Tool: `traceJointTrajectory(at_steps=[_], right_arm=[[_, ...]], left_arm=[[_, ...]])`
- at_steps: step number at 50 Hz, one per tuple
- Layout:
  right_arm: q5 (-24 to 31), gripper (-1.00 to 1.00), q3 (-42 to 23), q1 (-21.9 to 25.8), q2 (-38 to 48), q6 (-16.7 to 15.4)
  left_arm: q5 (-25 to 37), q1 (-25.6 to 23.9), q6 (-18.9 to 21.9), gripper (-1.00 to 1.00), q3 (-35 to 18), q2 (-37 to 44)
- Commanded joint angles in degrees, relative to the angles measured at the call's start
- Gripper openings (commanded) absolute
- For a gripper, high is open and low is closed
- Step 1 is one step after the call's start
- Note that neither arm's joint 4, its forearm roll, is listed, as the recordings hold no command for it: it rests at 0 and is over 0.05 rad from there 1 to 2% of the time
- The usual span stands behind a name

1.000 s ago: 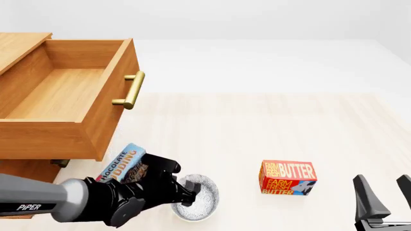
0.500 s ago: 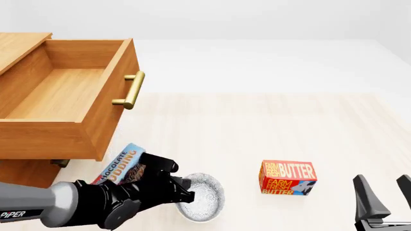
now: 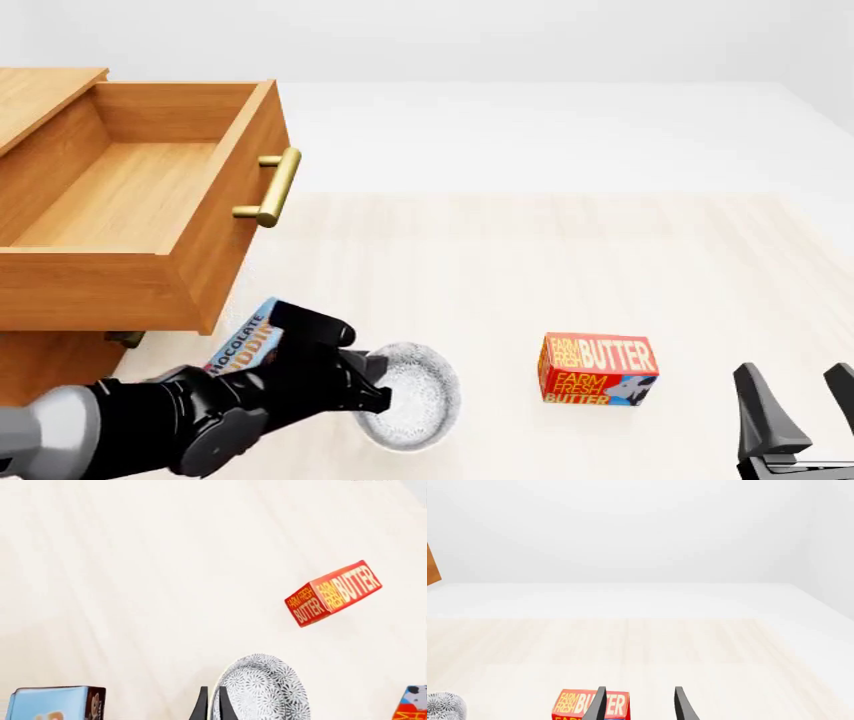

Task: Put the bowl in the top drawer of the cabinet.

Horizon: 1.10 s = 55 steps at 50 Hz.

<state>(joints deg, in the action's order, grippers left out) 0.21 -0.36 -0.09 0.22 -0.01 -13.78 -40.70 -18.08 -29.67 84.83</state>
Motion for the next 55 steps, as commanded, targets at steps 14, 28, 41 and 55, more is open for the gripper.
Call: traceJointTrajectory(at_steps=[14,28,41,55], right_arm=[[-0.08,1.0,0.05,0.01,0.02,-0.01],[-0.08,1.0,0.05,0.01,0.02,-0.02],[-0.08,1.0,0.05,0.02,0.01,-0.01],[-0.08,1.0,0.06,0.02,0.01,0.0]], left_arm=[[2.15,-0.16,1.09,-1.0,1.58,-6.55],[4.96,-0.5,4.27,-1.0,1.58,-12.35],[8.06,-1.6,5.07,-1.0,2.01,-18.75],[11.71,-2.3,6.82,-1.0,0.6,-23.57]])
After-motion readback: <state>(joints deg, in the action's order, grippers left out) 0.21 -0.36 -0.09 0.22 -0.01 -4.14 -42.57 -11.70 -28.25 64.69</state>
